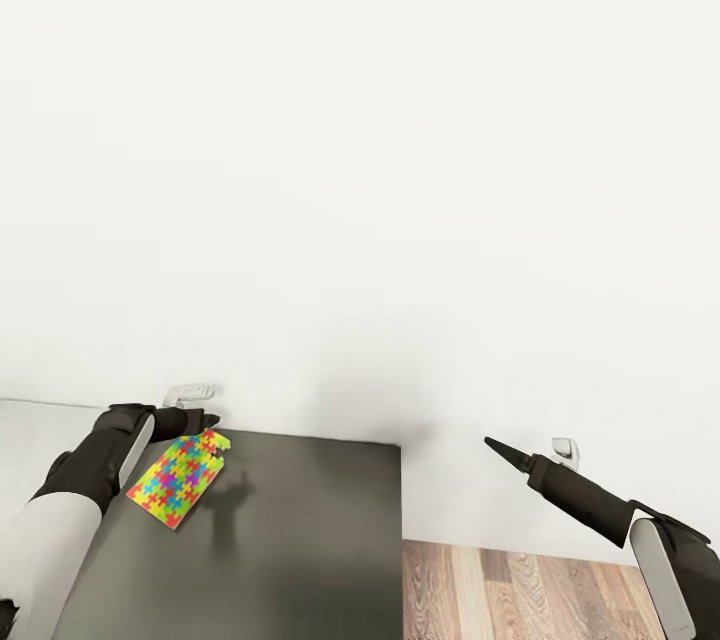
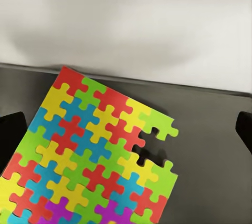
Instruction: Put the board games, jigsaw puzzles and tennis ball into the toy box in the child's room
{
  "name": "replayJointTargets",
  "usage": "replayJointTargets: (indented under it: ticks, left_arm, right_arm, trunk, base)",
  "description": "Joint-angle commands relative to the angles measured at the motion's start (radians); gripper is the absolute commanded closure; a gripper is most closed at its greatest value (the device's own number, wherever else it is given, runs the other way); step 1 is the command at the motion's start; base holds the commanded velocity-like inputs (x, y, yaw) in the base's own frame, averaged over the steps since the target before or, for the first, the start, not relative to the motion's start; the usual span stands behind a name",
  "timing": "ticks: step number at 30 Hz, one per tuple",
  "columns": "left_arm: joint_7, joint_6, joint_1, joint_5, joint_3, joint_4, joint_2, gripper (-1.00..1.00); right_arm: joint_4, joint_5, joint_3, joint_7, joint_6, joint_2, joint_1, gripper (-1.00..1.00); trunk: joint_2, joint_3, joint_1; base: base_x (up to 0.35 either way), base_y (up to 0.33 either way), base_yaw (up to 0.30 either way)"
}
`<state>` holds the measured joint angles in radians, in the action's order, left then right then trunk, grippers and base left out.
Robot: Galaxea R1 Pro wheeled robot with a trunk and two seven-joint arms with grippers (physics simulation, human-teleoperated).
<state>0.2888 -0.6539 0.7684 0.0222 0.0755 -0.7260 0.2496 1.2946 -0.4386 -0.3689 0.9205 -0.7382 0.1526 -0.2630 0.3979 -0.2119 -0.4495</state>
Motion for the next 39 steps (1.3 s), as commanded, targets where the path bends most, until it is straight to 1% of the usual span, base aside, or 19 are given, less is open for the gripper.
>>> replayJointTargets:
  ticks: [1, 11, 20, 25, 39]
  left_arm:
    - [0.006, -0.005, 0.001, 0.004, 0.003, -0.001, 0.000, -1.00]
    - [0.006, -0.003, 0.000, 0.009, 0.003, -0.001, 0.000, -1.00]
    - [0.006, 0.035, 0.000, 0.009, 0.003, 0.001, 0.005, -1.00]
    - [0.006, 0.041, -0.001, 0.009, 0.003, 0.002, 0.017, -1.00]
    - [0.009, 0.048, -0.001, 0.007, 0.003, 0.002, 0.061, -1.00]
  right_arm:
    - [0.000, -0.003, -0.001, 0.001, -0.006, 0.000, -0.001, -1.00]
    - [0.000, -0.003, -0.001, 0.001, -0.005, 0.002, -0.001, -1.00]
    - [0.000, -0.003, -0.002, 0.001, -0.004, 0.004, -0.001, -1.00]
    - [0.000, -0.003, -0.002, 0.001, -0.003, 0.004, -0.001, -1.00]
    - [0.000, -0.003, -0.004, 0.002, -0.003, 0.005, -0.001, -1.00]
  trunk:
    - [0.002, -0.004, -0.001]
    - [0.002, -0.020, -0.001]
    - [0.002, -0.035, -0.001]
    - [0.002, -0.043, -0.001]
    - [0.002, -0.066, -0.001]
  base:
    - [0.000, 0.000, 0.000]
    - [0.000, 0.000, 0.000]
    - [0.000, 0.000, 0.000]
    - [0.000, 0.000, 0.000]
    - [0.000, 0.000, 0.000]
